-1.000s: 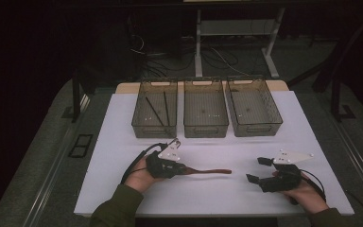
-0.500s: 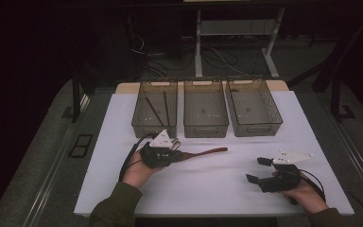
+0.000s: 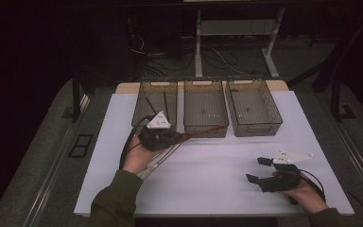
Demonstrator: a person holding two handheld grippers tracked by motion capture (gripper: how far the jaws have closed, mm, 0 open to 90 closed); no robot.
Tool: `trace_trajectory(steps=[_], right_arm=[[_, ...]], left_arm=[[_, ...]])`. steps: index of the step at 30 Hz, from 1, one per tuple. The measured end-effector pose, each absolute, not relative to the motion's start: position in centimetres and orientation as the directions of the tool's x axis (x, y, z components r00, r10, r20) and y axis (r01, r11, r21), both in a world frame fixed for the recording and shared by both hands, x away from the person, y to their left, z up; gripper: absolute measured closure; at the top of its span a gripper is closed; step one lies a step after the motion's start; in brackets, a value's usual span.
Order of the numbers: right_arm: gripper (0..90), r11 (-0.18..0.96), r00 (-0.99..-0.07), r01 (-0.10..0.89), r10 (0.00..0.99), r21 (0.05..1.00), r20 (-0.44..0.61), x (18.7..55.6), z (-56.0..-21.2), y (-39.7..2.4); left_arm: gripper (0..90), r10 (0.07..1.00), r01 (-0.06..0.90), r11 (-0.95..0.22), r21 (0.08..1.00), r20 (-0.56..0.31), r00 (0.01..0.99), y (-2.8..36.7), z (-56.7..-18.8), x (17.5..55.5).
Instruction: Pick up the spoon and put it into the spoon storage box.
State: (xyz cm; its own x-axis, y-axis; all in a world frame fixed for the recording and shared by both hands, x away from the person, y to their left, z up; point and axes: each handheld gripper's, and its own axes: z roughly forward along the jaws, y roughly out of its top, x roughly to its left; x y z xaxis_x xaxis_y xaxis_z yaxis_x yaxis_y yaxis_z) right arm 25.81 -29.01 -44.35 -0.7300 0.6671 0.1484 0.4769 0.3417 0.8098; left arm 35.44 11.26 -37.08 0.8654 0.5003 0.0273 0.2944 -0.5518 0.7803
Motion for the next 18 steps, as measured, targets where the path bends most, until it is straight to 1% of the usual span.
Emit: trace_trajectory(steps=[13,18], right_arm=[[17.7,0.34,-0.729,0.477,0.668,0.81,0.149,25.8,-44.3,-29.0],[17.7,0.339,-0.729,0.477,0.668,0.811,0.15,25.8,-44.3,-29.1]], left_arm=[[80.5,0.613,0.352,-0.501,0.791,0.037,0.789,10.0,-35.5,38.9],[80.5,0.633,0.362,-0.504,0.784,0.05,0.773,9.3,-35.4,40.2]])
